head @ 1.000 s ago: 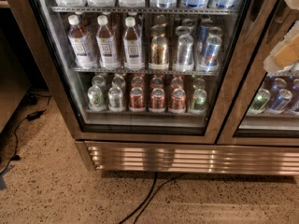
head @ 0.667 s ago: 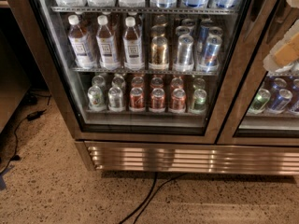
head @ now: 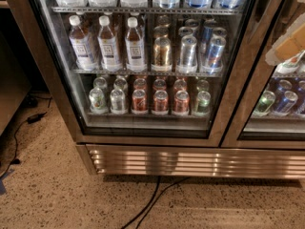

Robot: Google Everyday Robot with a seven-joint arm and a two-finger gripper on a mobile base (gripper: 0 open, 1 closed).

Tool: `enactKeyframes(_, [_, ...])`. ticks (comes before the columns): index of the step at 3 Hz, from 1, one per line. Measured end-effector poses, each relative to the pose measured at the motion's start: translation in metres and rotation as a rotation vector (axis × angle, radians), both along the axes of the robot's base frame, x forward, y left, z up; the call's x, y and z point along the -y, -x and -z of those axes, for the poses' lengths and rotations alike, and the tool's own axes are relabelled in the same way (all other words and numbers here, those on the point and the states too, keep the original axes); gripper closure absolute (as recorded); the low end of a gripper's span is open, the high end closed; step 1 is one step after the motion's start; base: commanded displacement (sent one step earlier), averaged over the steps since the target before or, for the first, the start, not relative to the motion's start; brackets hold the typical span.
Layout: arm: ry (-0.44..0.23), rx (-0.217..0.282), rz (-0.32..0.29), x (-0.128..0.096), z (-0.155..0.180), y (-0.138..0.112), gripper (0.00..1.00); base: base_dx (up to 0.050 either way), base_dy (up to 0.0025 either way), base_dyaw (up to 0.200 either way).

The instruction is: Open left fridge door

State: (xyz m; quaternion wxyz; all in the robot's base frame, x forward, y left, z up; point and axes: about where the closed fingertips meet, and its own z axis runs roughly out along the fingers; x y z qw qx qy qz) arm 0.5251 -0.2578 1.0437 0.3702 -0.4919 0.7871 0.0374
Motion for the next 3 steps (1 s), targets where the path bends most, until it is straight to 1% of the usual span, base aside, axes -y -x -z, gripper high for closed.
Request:
enactKeyframes(1, [-0.004,-0.003,0.000,0.000,0.001,-0.001,0.00,0.000,0.00000,0.000])
enactKeyframes(2, [-0.069,-0.060,0.018,0.004,0.017,-0.012,0.00,0.000,0.00000,0.000])
enactKeyframes(3, [-0.076,-0.067,0.019,0.003,0.020,-0.014,0.18,0.000,0.00000,0.000])
